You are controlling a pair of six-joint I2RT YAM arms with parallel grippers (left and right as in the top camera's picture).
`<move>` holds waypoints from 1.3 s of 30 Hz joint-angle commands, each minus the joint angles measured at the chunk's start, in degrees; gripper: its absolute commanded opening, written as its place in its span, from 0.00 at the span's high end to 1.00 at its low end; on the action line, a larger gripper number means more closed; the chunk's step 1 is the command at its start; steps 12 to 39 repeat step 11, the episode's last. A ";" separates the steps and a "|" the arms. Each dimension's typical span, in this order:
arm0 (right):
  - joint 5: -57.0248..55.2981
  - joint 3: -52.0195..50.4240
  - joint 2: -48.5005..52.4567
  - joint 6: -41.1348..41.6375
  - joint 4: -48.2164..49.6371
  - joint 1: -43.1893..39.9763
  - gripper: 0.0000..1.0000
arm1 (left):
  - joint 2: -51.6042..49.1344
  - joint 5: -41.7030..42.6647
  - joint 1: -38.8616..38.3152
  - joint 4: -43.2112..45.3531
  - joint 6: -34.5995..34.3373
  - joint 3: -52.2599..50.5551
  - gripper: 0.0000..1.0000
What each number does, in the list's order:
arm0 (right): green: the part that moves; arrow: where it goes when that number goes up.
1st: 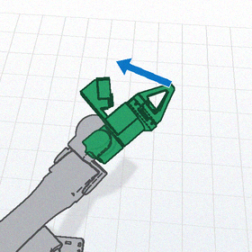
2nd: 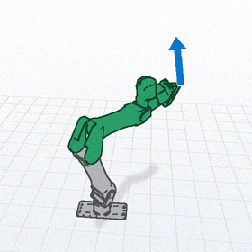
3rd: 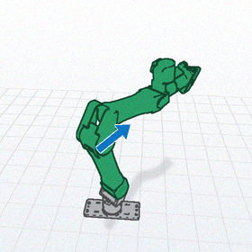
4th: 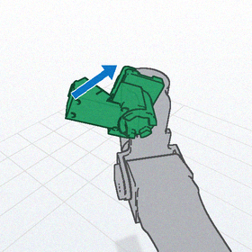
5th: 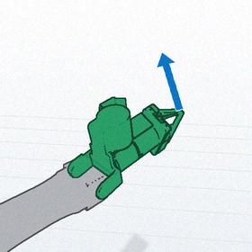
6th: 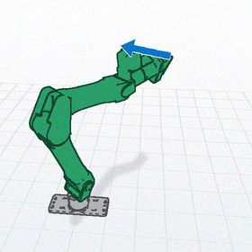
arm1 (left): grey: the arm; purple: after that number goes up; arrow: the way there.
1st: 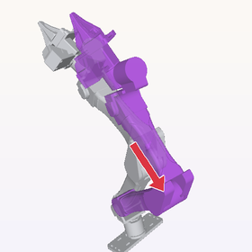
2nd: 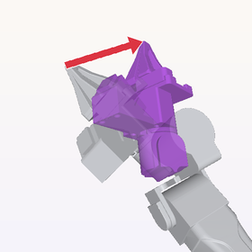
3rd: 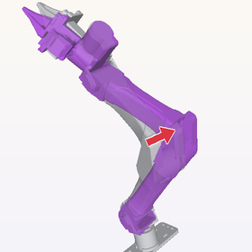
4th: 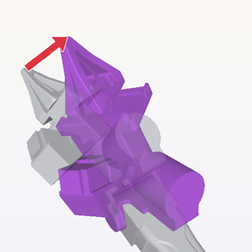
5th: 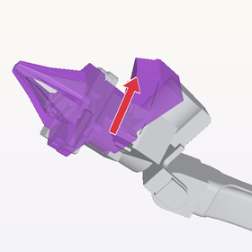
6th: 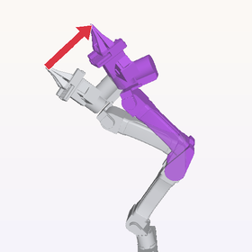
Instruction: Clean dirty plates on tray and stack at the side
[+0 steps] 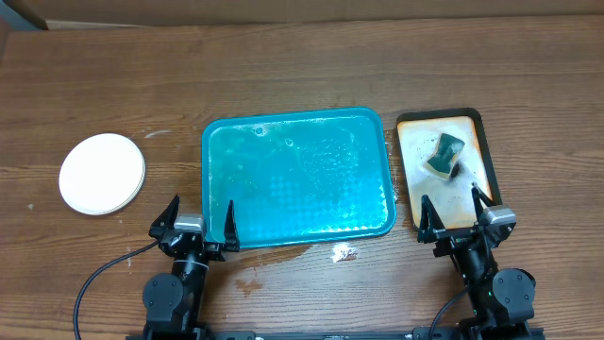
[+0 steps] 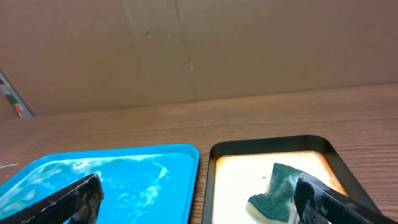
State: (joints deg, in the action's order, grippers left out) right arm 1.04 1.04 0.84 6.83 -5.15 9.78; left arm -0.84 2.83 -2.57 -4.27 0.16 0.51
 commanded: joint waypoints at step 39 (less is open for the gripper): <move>-0.76 -0.57 -0.68 0.28 0.35 -0.22 0.00 | 0.63 0.61 0.31 0.00 -0.57 -0.24 0.00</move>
